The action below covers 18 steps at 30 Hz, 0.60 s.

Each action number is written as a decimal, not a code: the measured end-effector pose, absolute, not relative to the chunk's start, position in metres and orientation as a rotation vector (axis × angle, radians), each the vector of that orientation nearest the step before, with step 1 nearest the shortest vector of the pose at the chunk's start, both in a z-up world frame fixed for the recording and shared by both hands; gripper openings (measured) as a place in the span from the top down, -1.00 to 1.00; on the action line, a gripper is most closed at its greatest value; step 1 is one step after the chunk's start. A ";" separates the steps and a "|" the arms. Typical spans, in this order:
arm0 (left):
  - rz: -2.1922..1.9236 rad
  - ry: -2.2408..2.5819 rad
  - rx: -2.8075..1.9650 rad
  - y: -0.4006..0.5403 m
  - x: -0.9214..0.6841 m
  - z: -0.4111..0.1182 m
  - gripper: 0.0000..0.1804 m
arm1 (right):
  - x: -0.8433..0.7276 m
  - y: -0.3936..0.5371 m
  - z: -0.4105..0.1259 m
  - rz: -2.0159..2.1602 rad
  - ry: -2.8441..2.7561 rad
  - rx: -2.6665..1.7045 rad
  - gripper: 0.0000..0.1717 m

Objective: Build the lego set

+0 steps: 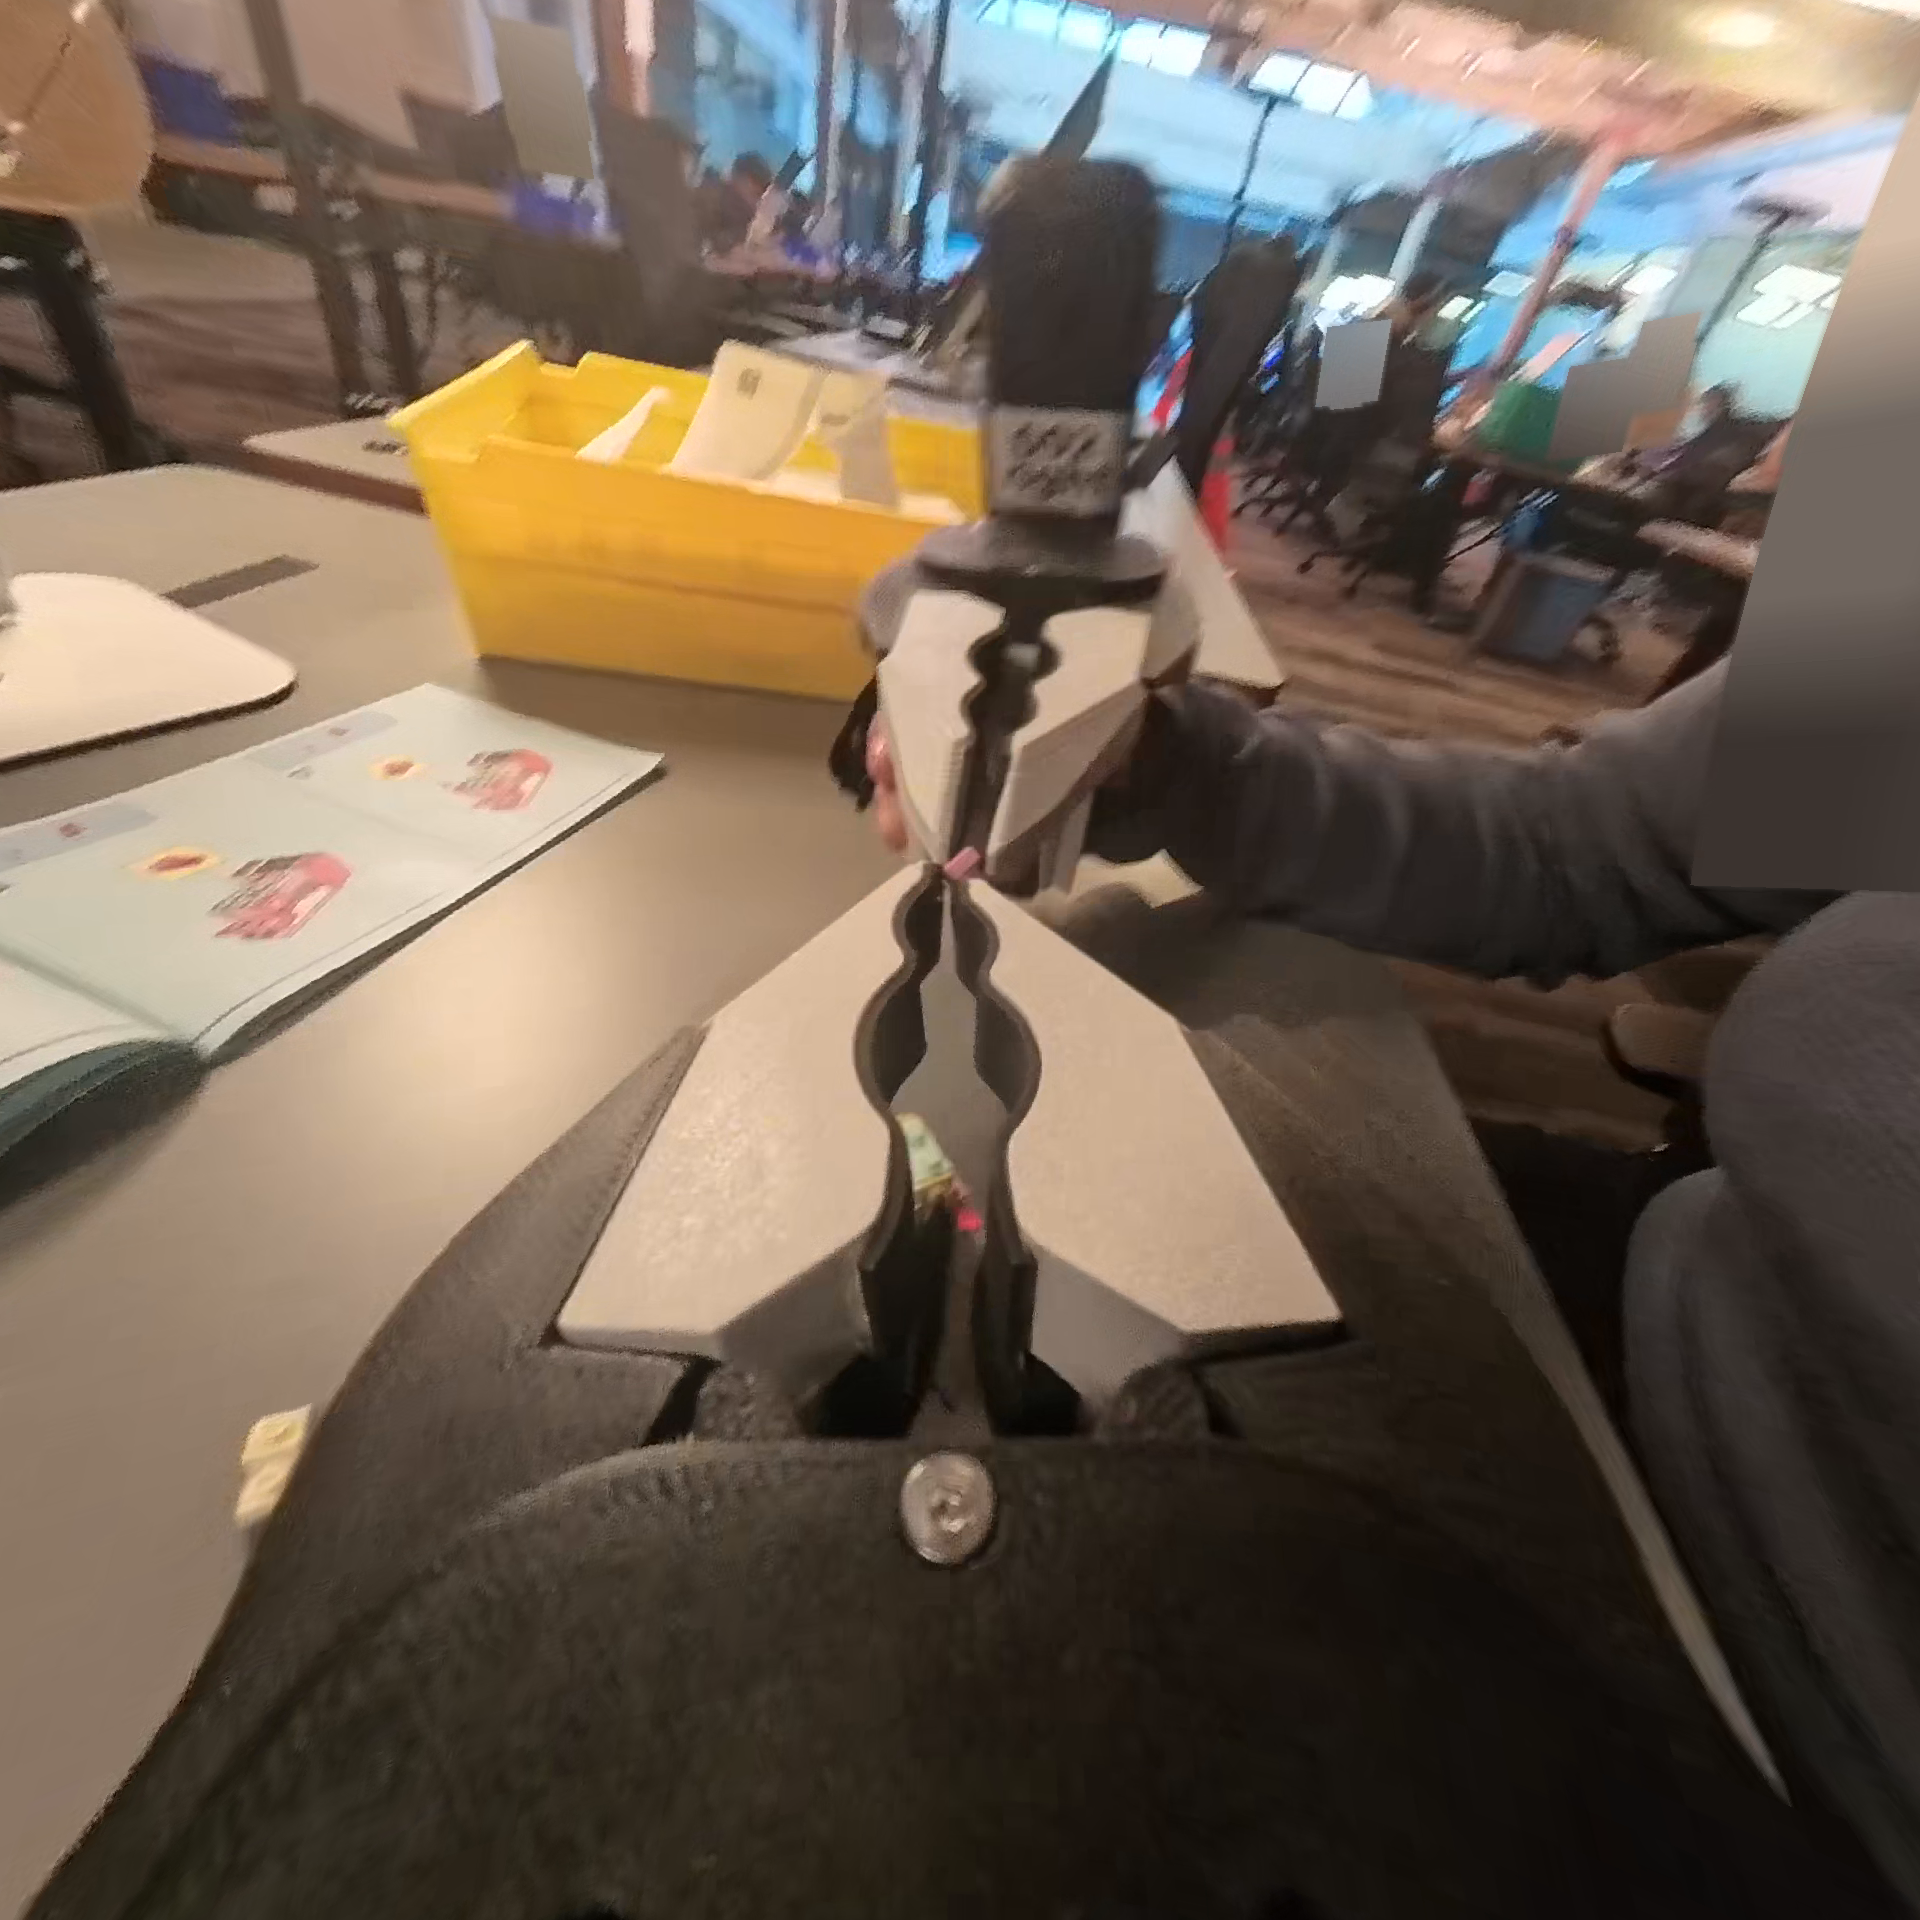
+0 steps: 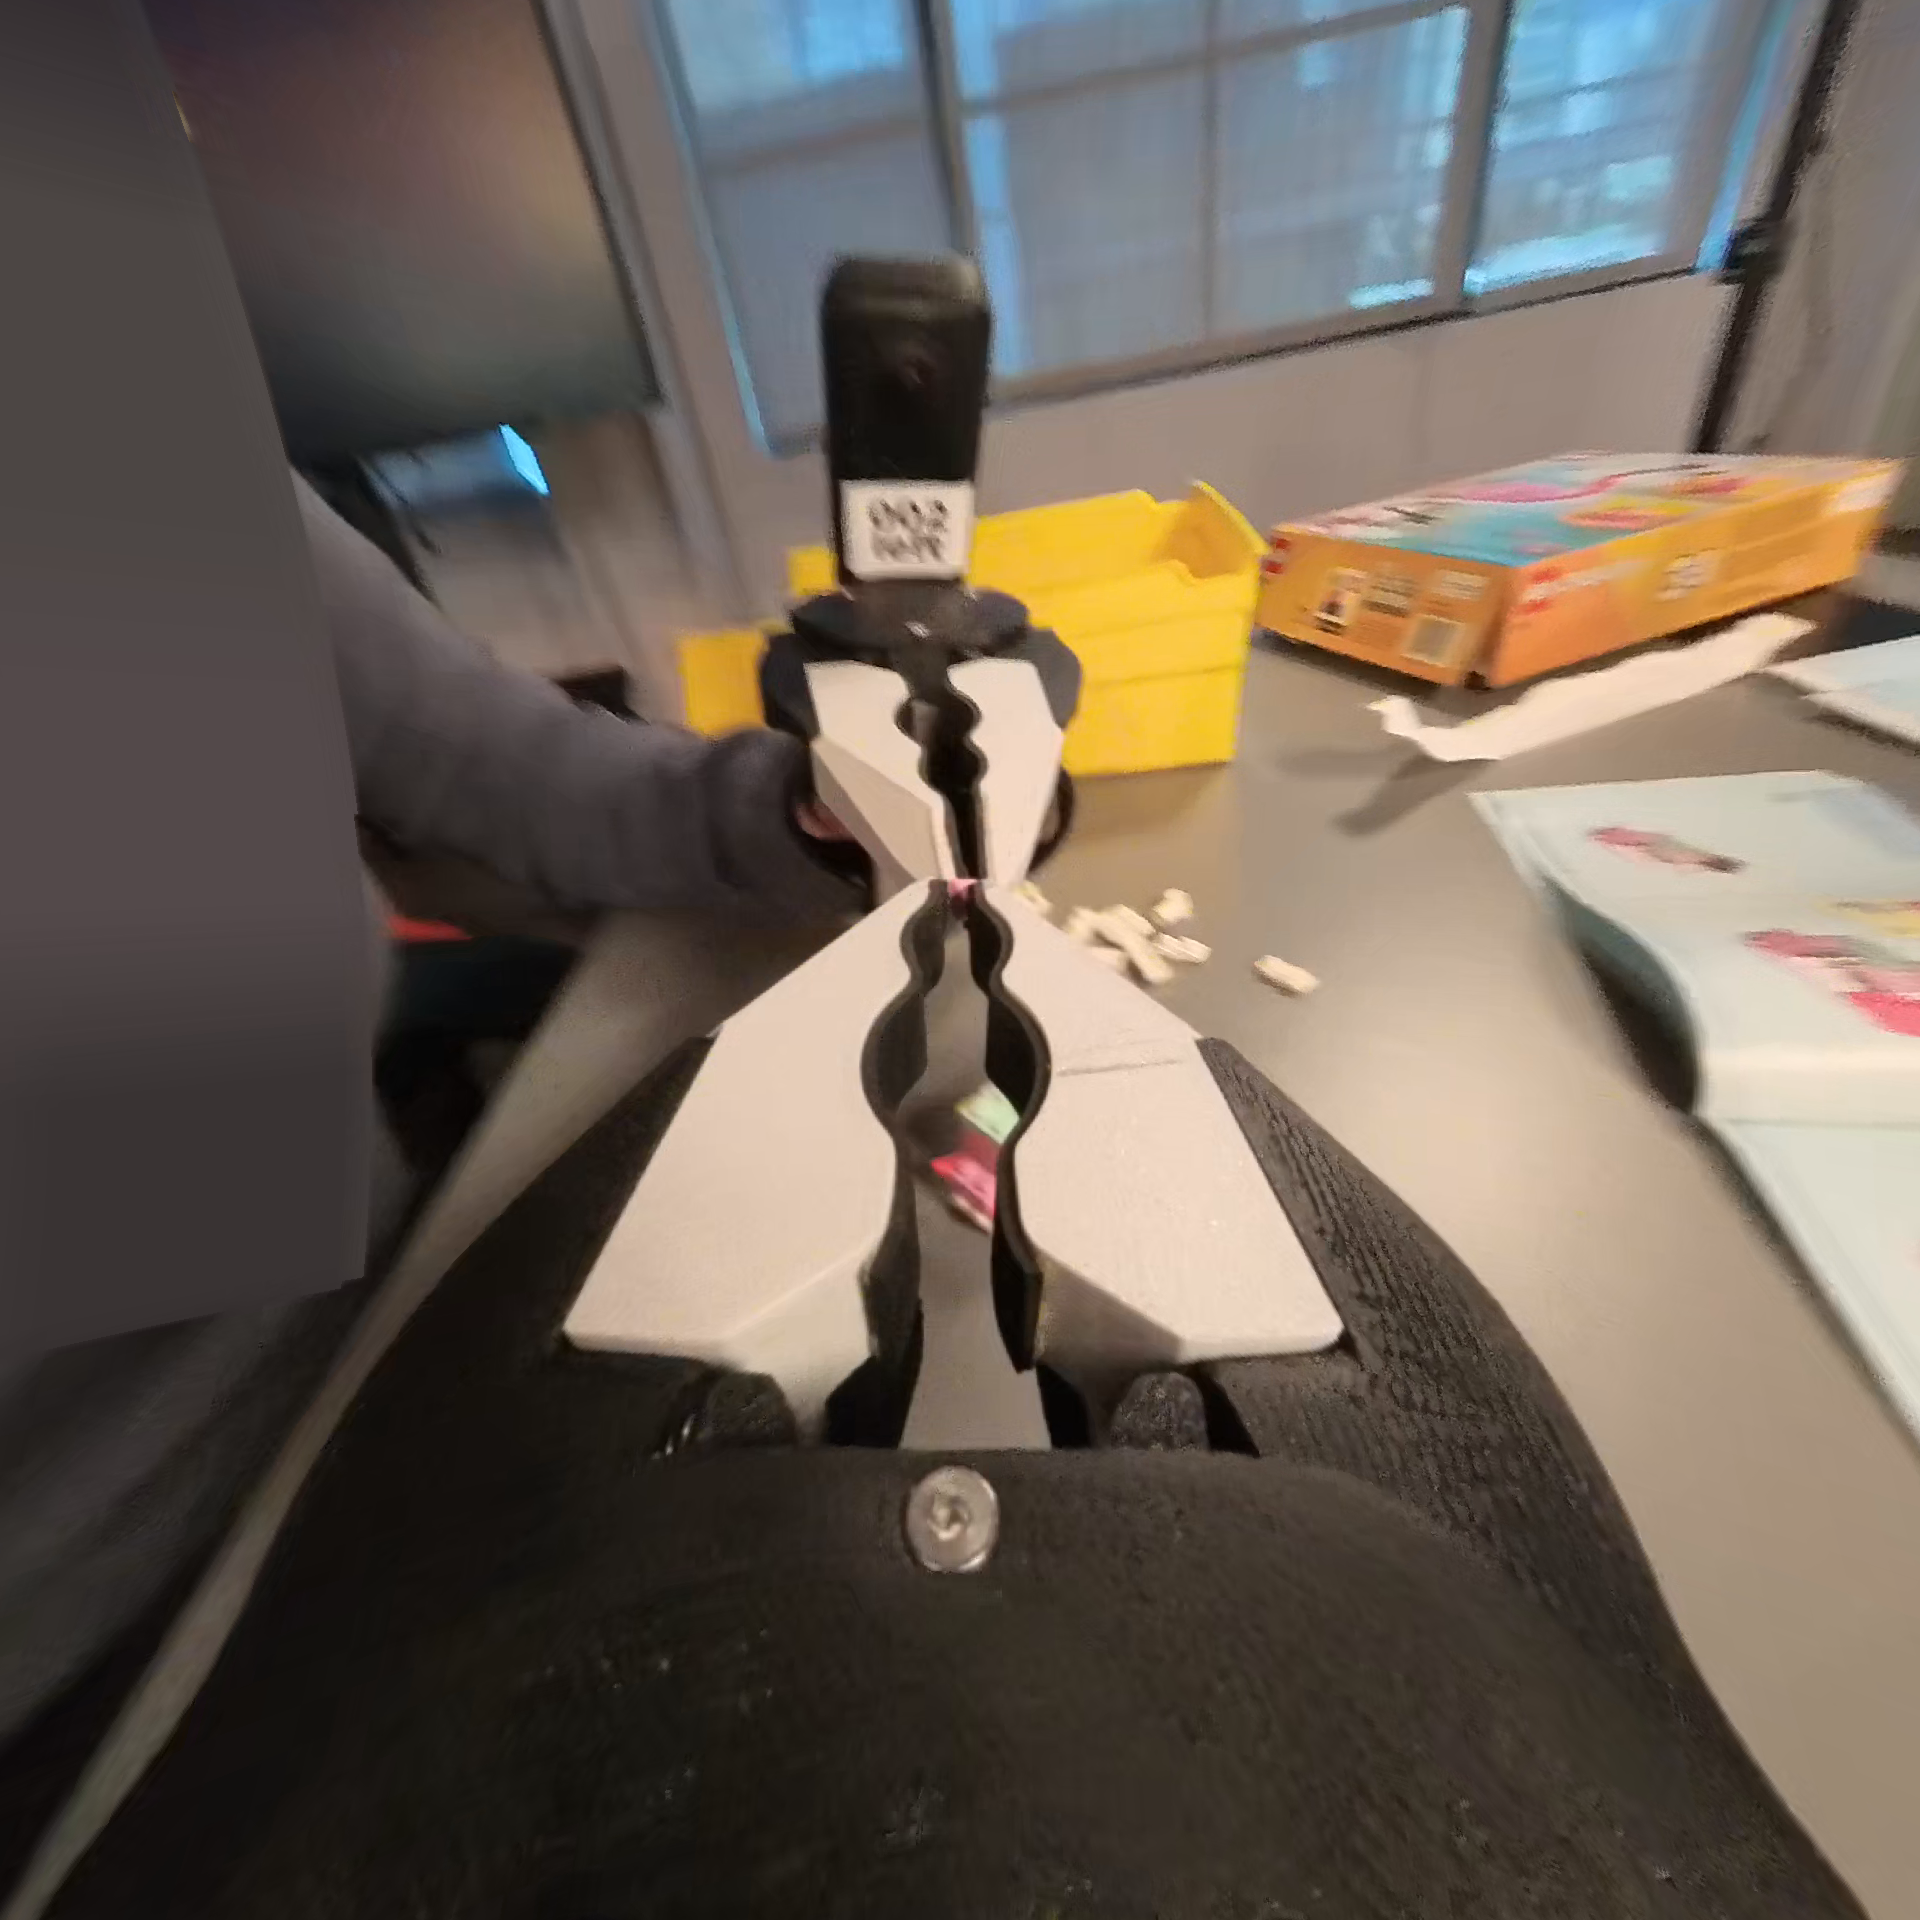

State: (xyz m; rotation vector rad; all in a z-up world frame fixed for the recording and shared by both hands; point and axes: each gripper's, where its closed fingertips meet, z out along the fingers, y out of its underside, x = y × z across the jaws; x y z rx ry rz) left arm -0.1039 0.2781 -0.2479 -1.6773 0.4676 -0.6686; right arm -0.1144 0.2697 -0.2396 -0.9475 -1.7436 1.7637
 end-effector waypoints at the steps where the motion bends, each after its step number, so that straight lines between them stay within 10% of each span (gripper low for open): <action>1: -0.625 0.472 -1.708 0.280 -0.106 -0.253 1.00 | -0.116 0.271 -0.245 1.658 -1.770 -0.933 0.97; 10: -0.552 0.476 -1.801 0.285 -0.112 -0.269 1.00 | -0.122 0.275 -0.263 1.363 -1.859 -0.899 0.99; 18: -0.421 0.559 -1.612 0.279 -0.107 -0.246 0.78 | -0.123 0.274 -0.233 2.002 -1.603 -1.141 1.00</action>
